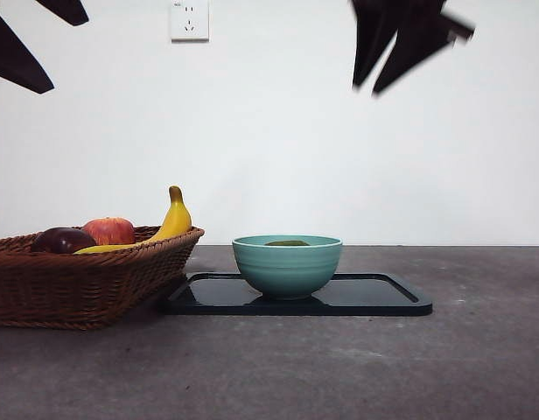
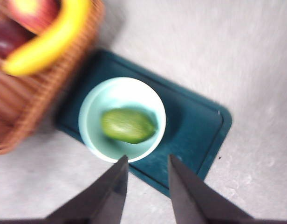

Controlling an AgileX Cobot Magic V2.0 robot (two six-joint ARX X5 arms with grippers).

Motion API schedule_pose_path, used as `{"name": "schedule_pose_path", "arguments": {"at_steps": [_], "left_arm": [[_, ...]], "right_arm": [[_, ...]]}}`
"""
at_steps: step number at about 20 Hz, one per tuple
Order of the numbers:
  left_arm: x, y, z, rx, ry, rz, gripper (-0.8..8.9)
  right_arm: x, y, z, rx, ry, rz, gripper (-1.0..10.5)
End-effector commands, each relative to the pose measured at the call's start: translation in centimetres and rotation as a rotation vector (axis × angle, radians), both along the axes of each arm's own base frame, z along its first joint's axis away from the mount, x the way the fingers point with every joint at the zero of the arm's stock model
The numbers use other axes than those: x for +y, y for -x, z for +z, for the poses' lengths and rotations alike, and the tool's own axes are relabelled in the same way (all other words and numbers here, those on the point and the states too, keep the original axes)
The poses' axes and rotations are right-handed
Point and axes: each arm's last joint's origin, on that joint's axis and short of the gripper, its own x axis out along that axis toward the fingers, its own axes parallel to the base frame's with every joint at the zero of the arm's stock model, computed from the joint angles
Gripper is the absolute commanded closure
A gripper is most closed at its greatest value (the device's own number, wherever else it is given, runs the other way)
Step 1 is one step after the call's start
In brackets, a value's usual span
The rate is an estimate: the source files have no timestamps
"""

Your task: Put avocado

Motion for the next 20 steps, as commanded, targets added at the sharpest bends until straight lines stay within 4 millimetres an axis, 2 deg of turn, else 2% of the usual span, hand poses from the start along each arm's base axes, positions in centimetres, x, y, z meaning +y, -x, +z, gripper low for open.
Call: {"name": "schedule_pose_path", "arguments": {"at_steps": [1,4,7,11,15,20], "left_arm": [[-0.2,-0.1,0.2,-0.013,0.003,-0.021,5.03],[-0.2,-0.1,0.2,-0.014,0.004,-0.021,5.03],[-0.2,-0.1,0.2,-0.015,0.004,-0.021,5.03],[-0.2,-0.1,0.2,-0.015,0.004,-0.021,5.03],[-0.2,-0.1,0.2,-0.014,0.004,-0.021,5.03],[-0.2,-0.1,0.2,-0.014,0.004,-0.021,5.03]], "right_arm": [[-0.5,2.4,1.8,-0.062,-0.024,0.028,8.0],[-1.4,6.2,1.9,-0.096,-0.041,0.057,8.0],[-2.1,10.1,0.1,-0.128,-0.067,0.107,8.0],[-2.7,14.2,-2.5,-0.147,-0.137,0.192,8.0],[-3.0,16.7,-4.4,-0.113,-0.191,0.276,8.0],[-2.7,17.5,-5.1,-0.095,-0.193,0.311,8.0]]}}
